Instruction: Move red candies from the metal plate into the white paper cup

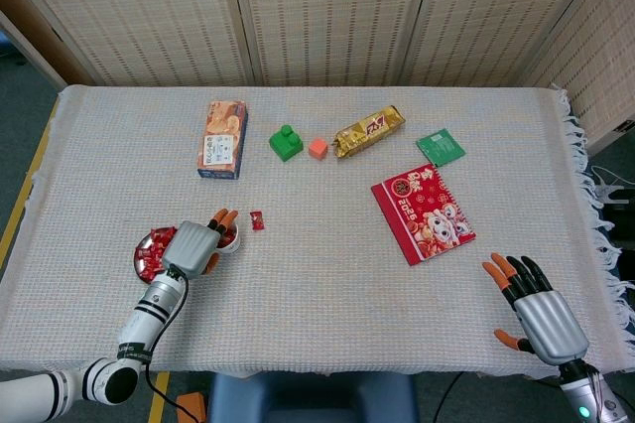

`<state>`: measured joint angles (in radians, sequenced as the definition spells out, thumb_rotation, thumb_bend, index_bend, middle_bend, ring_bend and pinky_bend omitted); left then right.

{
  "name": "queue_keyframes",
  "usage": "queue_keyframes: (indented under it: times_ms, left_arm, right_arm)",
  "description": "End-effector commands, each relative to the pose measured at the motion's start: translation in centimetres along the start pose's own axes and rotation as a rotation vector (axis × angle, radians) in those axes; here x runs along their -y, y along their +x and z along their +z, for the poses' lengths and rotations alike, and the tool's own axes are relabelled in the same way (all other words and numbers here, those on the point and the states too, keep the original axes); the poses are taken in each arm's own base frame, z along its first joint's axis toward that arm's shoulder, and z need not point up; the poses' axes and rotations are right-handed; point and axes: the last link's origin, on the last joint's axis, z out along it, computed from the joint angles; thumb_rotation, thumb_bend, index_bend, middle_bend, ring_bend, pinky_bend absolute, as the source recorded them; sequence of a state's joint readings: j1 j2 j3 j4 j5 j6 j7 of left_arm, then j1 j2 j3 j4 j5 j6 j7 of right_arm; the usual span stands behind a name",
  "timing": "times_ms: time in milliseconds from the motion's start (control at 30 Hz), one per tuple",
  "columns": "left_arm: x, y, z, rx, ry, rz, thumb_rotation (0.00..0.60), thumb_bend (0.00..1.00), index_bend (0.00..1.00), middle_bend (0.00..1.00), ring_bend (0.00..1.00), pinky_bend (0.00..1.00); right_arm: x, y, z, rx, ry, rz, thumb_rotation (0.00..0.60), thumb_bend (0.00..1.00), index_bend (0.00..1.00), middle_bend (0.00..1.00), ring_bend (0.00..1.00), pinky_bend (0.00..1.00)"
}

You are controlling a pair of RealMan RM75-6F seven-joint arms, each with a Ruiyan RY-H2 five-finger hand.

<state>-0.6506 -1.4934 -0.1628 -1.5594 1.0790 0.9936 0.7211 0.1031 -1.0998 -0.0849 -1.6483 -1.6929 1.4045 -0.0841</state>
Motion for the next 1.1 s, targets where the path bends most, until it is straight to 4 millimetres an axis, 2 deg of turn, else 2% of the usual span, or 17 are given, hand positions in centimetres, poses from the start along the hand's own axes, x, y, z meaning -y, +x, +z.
queue_keyframes:
  times_ms: [33, 300, 567, 867, 1100]
  left_arm:
    - [0.1, 0.0, 0.0, 0.002, 0.004, 0.001, 0.600, 0.39, 0.07, 0.18, 0.73, 1.00]
    - [0.0, -0.3, 0.0, -0.067, 0.005, -0.030, 0.600, 0.39, 0.23, 0.33, 0.73, 1.00]
    - [1.1, 0.3, 0.7, -0.096, 0.030, -0.033, 0.600, 0.39, 0.23, 0.31, 0.73, 1.00]
    - [3.4, 0.9, 2.5, -0.101, 0.108, -0.043, 0.600, 0.39, 0.22, 0.31, 0.73, 1.00]
    - [4.8, 0.6, 4.0, -0.073, 0.157, -0.060, 0.600, 0.39, 0.22, 0.30, 0.73, 1.00]
  right_arm:
    - [0.0, 0.0, 0.0, 0.000, 0.000, 0.000, 0.600, 0.06, 0.00, 0.00, 0.00, 0.00]
    - [0.0, 0.0, 0.0, 0.000, 0.000, 0.000, 0.600, 0.06, 0.00, 0.00, 0.00, 0.00]
    - [-0.1, 0.0, 0.1, 0.001, -0.005, -0.001, 0.600, 0.06, 0.00, 0.00, 0.00, 0.00]
    - [-0.1, -0.1, 0.3, 0.005, -0.015, -0.005, 0.600, 0.06, 0.00, 0.00, 0.00, 0.00]
    - [-0.2, -0.2, 0.4, 0.004, -0.022, -0.006, 0.600, 0.06, 0.00, 0.00, 0.00, 0.00]
